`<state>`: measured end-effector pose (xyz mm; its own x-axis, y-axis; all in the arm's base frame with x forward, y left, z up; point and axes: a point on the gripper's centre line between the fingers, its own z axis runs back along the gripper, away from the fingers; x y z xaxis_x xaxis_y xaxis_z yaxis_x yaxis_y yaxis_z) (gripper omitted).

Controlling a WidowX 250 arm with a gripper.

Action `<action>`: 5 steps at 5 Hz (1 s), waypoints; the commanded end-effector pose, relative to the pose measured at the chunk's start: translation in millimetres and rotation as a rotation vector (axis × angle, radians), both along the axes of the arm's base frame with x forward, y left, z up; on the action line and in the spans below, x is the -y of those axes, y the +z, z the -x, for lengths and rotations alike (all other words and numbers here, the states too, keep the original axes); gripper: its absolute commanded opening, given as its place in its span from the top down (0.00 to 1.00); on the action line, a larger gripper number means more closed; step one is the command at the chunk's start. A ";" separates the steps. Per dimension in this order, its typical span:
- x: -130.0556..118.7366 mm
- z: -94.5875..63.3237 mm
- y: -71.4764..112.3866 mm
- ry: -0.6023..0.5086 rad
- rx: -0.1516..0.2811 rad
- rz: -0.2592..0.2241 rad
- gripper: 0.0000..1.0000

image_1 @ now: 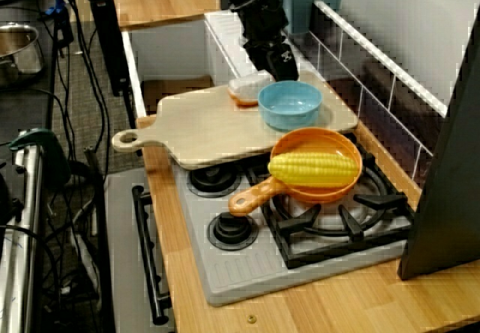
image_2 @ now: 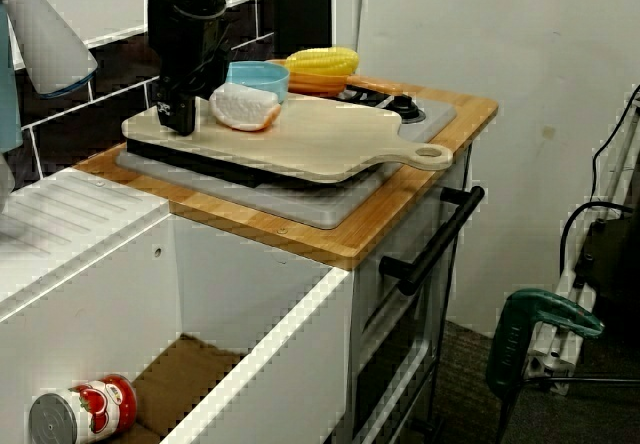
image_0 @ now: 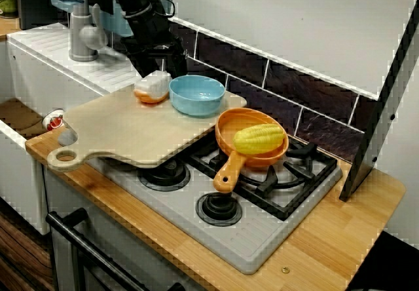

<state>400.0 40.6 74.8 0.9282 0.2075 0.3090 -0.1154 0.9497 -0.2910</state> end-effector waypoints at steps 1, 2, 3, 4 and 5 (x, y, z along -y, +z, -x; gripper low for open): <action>-7.7 8.7 37.1 -0.007 0.074 0.000 0.00; -9.1 12.4 40.5 -0.009 0.072 0.004 0.00; -10.8 15.5 44.6 -0.009 0.075 0.012 0.00; -9.9 20.4 45.1 -0.015 0.075 0.013 0.00; -7.9 26.1 44.3 -0.021 0.074 0.012 0.00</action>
<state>372.4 44.8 92.7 0.9319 0.1978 0.3039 -0.0952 0.9422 -0.3213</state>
